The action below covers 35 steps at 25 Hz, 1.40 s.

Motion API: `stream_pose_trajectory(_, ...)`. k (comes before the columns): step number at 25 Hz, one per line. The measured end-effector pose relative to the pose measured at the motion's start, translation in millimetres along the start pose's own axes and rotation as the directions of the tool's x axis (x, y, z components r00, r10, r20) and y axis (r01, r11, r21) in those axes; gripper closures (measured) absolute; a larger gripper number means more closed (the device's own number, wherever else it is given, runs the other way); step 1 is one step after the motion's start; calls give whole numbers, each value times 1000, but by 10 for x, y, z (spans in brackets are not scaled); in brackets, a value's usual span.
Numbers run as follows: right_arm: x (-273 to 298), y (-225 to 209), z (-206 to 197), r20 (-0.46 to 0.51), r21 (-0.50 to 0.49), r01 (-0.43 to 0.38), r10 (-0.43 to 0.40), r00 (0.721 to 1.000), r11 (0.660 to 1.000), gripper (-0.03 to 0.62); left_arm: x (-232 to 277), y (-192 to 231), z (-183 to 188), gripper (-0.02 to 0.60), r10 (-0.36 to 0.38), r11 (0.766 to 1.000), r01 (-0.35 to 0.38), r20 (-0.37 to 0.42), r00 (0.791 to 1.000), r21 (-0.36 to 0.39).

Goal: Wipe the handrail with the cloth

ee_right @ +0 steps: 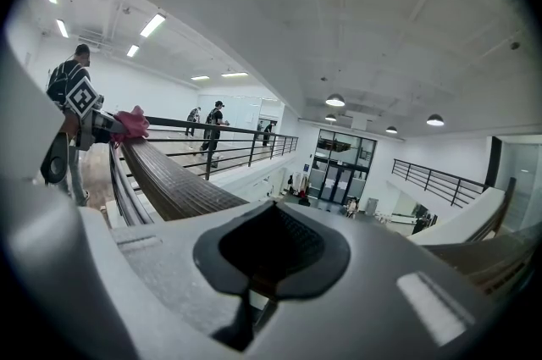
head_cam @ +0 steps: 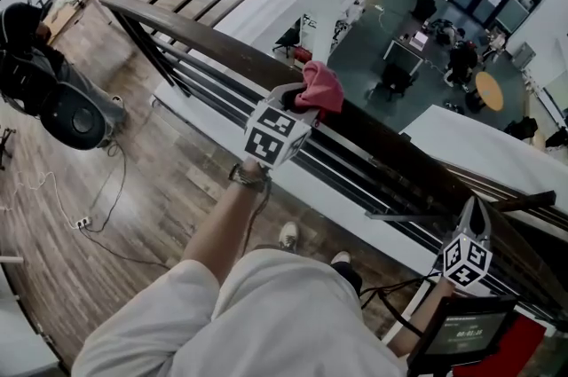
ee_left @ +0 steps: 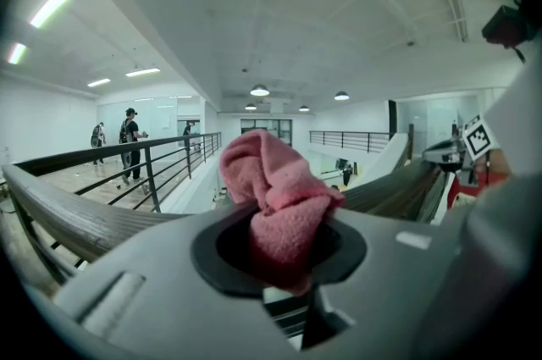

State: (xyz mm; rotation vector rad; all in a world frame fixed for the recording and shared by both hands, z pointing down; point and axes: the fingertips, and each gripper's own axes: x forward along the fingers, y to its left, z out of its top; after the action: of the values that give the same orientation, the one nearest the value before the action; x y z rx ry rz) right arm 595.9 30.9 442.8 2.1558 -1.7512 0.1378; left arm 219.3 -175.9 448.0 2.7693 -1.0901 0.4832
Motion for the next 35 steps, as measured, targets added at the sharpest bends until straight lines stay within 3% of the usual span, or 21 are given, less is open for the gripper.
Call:
stream_pose_trajectory(23, -2, -6, -7, -1, -1, 14, -14, 1000, 1000, 592, -259, 1118, -108, 486, 173, 985, -173, -21, 985, -3)
stream_pose_trajectory(35, 19, 41, -13, -5, -2, 14, -14, 1000, 1000, 594, -347, 1526, -160, 486, 217, 976, -217, -34, 976, -9)
